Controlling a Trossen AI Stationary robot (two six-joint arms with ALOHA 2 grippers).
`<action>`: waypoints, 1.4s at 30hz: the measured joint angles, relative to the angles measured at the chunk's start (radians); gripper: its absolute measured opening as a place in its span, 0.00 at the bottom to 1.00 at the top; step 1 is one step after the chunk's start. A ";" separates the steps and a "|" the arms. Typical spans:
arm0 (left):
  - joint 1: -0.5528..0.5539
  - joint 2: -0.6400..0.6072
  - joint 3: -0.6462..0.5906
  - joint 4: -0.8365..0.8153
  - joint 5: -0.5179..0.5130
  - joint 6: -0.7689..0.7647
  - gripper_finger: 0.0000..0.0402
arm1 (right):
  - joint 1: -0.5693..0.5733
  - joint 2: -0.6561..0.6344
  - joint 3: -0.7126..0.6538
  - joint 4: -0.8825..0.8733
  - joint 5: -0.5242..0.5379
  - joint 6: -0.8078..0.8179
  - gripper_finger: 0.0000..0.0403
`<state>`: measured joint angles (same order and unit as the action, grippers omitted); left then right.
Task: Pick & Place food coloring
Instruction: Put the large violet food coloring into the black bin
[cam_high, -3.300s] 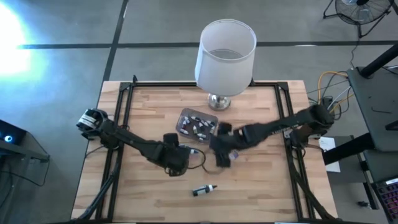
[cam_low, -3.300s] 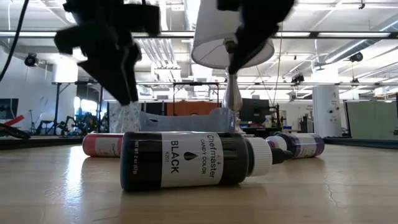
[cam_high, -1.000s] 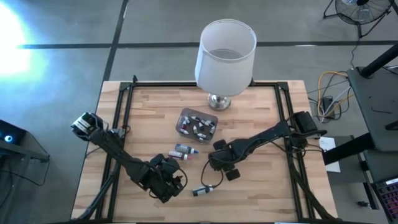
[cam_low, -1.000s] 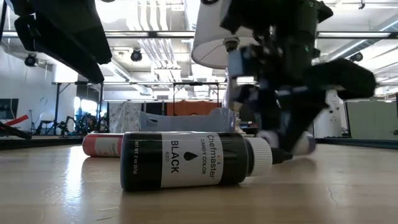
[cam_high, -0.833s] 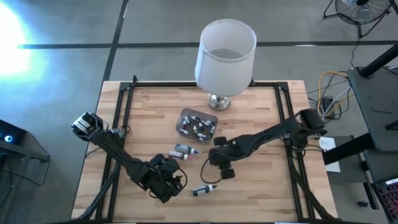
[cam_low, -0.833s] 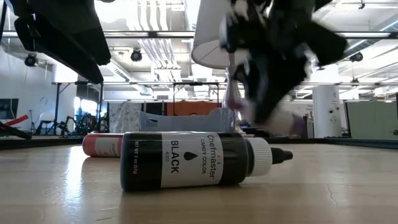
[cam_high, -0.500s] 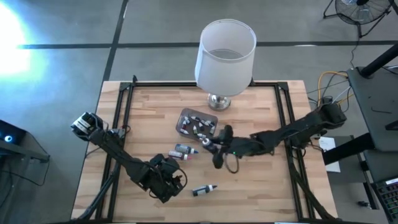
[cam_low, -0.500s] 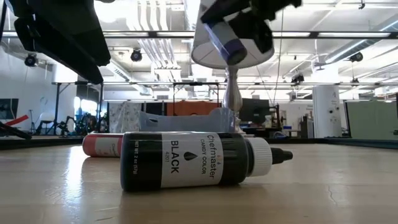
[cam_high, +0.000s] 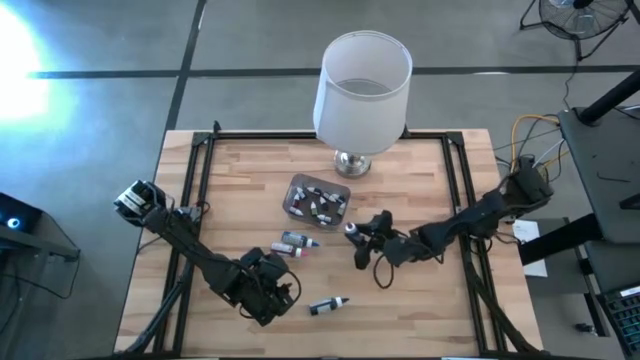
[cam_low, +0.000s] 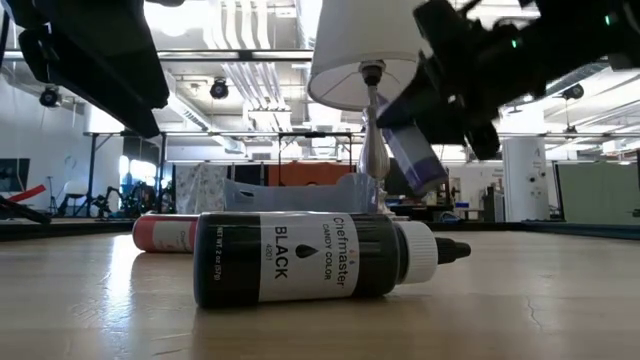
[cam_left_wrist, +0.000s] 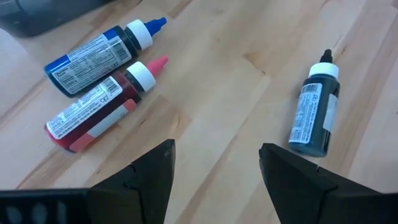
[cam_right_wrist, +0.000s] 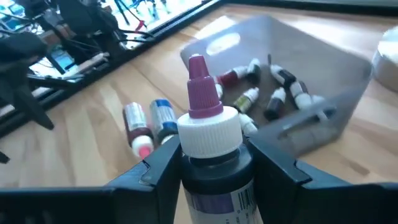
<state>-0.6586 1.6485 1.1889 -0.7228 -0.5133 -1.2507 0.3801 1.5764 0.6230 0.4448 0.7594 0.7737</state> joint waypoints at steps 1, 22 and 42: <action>0.000 0.000 0.000 -0.003 0.001 0.000 0.52 | 0.000 0.015 -0.013 0.022 0.001 0.004 0.38; 0.003 0.000 0.000 -0.029 0.120 0.026 0.52 | 0.002 0.167 -0.064 0.247 -0.009 -0.017 0.42; 0.003 0.000 0.000 -0.029 0.095 -0.043 0.52 | -0.080 -0.007 0.261 -0.169 -0.141 -0.445 0.36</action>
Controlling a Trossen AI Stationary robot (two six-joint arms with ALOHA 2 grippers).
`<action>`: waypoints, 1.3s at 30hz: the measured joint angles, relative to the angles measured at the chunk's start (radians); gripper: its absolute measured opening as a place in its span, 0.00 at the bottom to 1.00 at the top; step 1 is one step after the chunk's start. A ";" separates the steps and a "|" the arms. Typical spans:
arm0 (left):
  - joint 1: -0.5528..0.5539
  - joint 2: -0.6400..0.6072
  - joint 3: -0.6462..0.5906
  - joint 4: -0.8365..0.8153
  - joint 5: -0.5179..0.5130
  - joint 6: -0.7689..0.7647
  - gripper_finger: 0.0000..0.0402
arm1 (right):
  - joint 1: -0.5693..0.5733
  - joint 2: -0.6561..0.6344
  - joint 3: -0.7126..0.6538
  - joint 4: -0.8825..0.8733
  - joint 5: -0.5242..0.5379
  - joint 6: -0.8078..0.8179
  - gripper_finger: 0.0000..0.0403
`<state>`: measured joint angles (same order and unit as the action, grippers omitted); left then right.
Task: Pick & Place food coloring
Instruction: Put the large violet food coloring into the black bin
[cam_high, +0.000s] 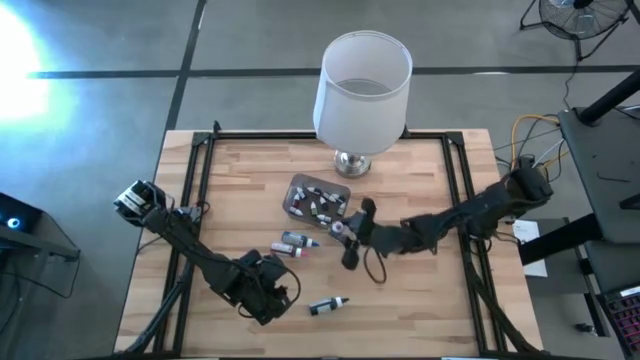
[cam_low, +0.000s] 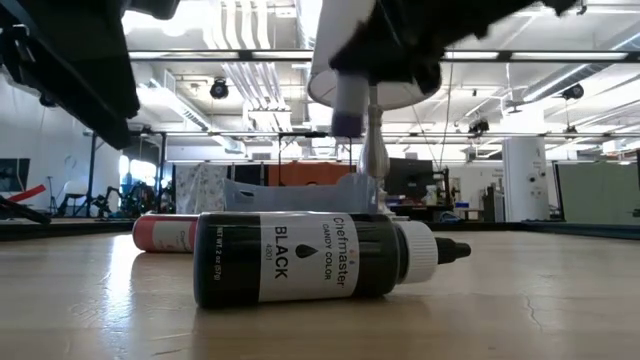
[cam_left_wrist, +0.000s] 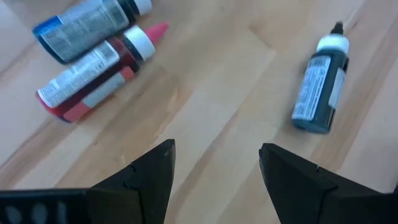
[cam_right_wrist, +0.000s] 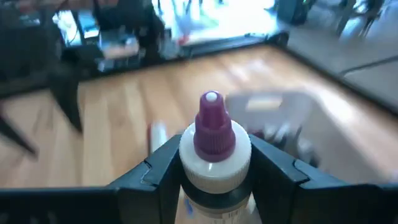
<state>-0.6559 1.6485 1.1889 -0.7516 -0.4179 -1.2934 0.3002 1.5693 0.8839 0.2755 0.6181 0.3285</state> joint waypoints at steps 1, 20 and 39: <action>0.000 0.000 0.000 0.001 -0.015 -0.001 0.52 | -0.030 -0.002 0.017 -0.006 -0.020 -0.013 0.36; -0.013 0.000 0.000 0.008 -0.105 -0.017 0.52 | -0.338 0.146 0.057 -0.093 -0.312 0.038 0.36; -0.013 0.000 -0.027 -0.002 -0.155 0.008 0.52 | -0.365 0.210 0.022 -0.033 -0.373 0.014 0.37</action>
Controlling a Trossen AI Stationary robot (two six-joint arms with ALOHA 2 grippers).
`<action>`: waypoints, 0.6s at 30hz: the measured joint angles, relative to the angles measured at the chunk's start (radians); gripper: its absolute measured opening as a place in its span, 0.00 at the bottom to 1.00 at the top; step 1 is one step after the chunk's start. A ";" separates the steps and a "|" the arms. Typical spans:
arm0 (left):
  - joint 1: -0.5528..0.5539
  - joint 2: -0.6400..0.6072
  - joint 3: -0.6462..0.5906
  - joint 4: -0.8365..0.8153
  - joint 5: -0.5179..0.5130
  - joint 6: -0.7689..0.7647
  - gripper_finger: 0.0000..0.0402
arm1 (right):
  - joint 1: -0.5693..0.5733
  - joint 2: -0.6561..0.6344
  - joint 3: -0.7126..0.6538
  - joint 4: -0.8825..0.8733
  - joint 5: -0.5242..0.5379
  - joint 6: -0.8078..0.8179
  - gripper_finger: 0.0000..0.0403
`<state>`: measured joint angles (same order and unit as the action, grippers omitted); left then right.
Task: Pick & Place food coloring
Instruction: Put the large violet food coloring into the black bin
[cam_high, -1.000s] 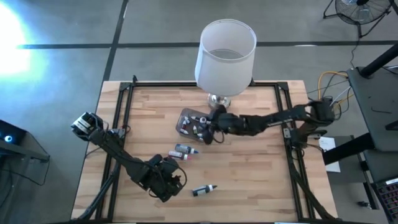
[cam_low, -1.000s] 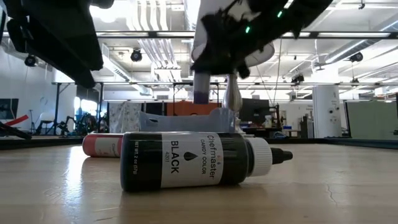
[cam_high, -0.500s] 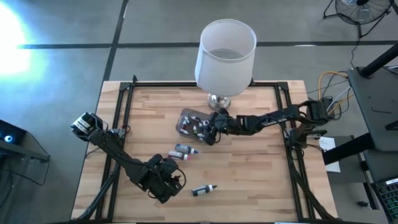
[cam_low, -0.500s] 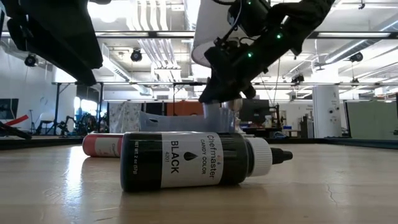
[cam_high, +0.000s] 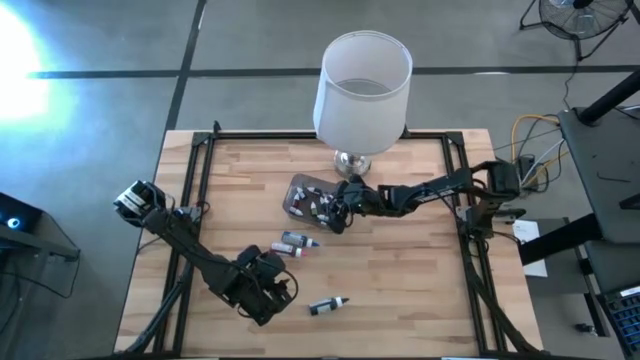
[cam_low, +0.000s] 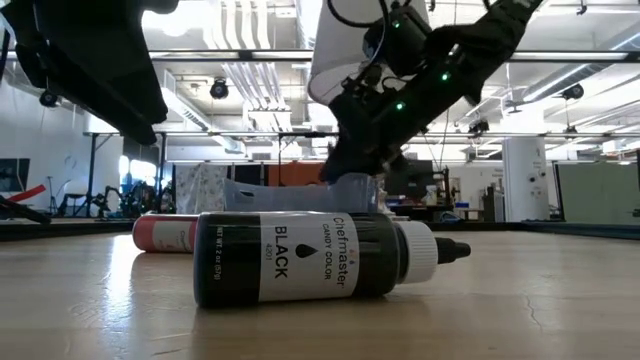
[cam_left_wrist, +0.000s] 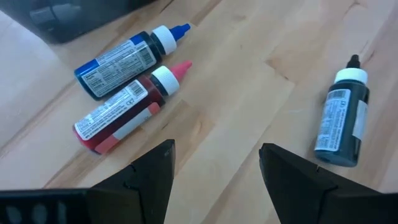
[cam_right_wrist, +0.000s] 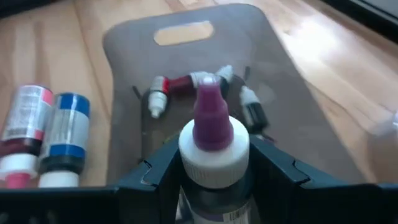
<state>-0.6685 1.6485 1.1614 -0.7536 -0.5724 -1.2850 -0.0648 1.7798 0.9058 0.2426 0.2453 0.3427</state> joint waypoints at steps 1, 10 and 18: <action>0.000 0.000 -0.003 0.000 -0.006 0.000 0.52 | -0.001 0.015 0.006 0.020 -0.014 -0.006 0.37; 0.000 0.000 -0.005 0.002 -0.015 -0.002 0.52 | -0.011 0.103 0.102 0.022 -0.013 -0.009 0.37; 0.000 0.000 -0.005 -0.014 -0.016 0.022 0.52 | -0.027 0.112 0.126 0.023 0.022 -0.001 0.38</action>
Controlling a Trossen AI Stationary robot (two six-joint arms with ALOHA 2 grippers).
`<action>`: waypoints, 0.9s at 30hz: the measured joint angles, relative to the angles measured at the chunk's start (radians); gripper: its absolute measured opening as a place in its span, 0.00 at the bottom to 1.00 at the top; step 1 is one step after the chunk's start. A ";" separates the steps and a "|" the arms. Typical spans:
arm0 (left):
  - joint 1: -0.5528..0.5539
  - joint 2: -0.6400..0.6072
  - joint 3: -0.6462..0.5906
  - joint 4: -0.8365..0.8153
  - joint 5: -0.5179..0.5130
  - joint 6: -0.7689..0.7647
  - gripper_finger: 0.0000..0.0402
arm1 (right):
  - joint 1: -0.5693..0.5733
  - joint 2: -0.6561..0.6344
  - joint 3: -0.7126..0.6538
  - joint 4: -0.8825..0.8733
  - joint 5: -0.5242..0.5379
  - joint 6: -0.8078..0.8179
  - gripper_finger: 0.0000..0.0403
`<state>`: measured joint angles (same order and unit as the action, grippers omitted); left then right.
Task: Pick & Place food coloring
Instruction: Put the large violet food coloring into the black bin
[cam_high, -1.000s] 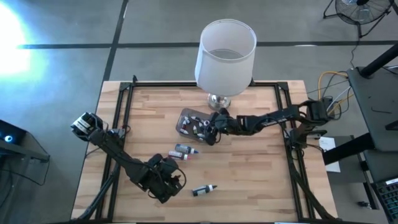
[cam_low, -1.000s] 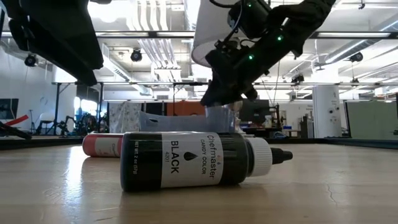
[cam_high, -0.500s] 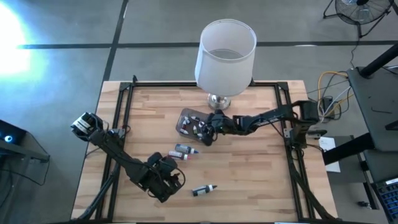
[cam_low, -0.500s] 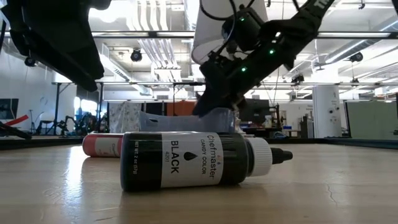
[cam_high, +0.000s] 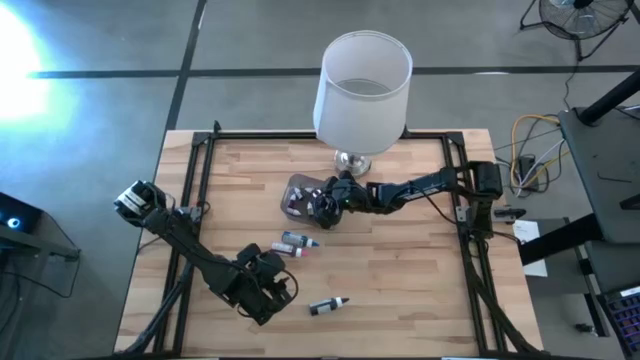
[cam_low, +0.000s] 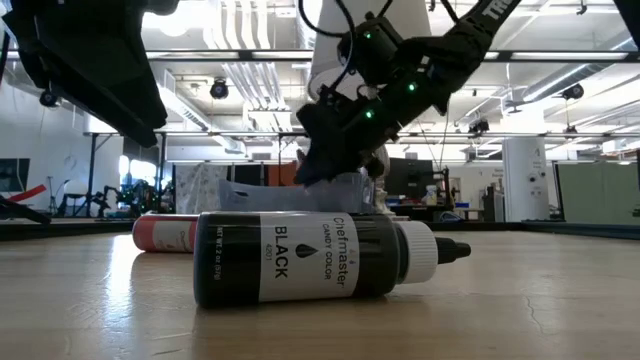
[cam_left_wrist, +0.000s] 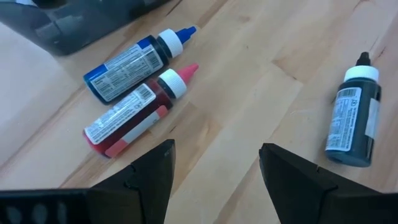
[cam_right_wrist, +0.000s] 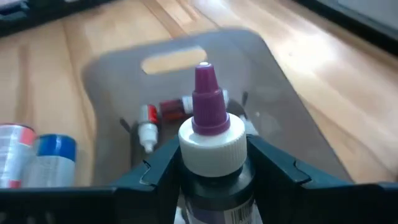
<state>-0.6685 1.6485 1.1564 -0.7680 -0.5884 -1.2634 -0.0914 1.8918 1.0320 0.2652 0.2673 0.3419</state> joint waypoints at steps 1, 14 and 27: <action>0.000 0.000 0.000 -0.002 0.000 0.005 0.52 | 0.000 0.006 -0.006 -0.002 0.001 0.010 0.38; -0.001 0.000 0.000 -0.028 0.030 0.007 0.52 | 0.016 0.041 -0.030 0.157 0.013 0.034 0.38; -0.002 0.000 0.000 -0.029 0.079 0.025 0.52 | 0.092 0.041 -0.127 0.278 0.141 0.025 0.38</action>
<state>-0.6708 1.6485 1.1564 -0.7971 -0.5090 -1.2388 0.0005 1.9324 0.9055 0.5434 0.4086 0.3672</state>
